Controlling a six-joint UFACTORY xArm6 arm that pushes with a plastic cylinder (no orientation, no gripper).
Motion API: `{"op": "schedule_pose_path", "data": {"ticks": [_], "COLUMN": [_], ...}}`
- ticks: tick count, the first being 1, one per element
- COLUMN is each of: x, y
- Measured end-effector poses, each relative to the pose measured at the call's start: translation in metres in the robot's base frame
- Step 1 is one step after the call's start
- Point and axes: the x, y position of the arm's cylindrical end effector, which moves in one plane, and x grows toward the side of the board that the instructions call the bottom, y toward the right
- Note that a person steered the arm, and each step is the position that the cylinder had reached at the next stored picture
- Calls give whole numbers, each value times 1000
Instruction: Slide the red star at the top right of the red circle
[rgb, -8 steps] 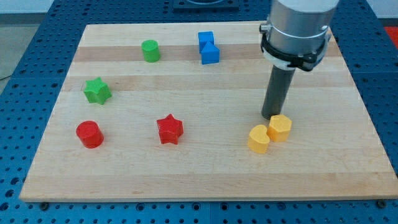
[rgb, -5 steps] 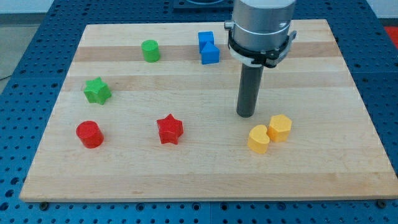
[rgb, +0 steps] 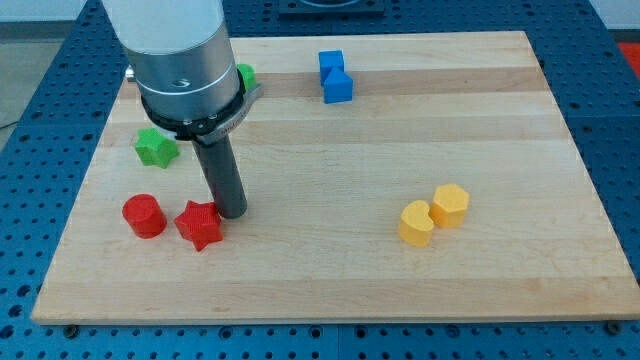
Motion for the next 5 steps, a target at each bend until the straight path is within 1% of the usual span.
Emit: {"op": "schedule_pose_path", "data": {"ticks": [1,2,3,4,5], "x": [-3,35,57,56,54], "y": [20,23,10,-36,-65]}}
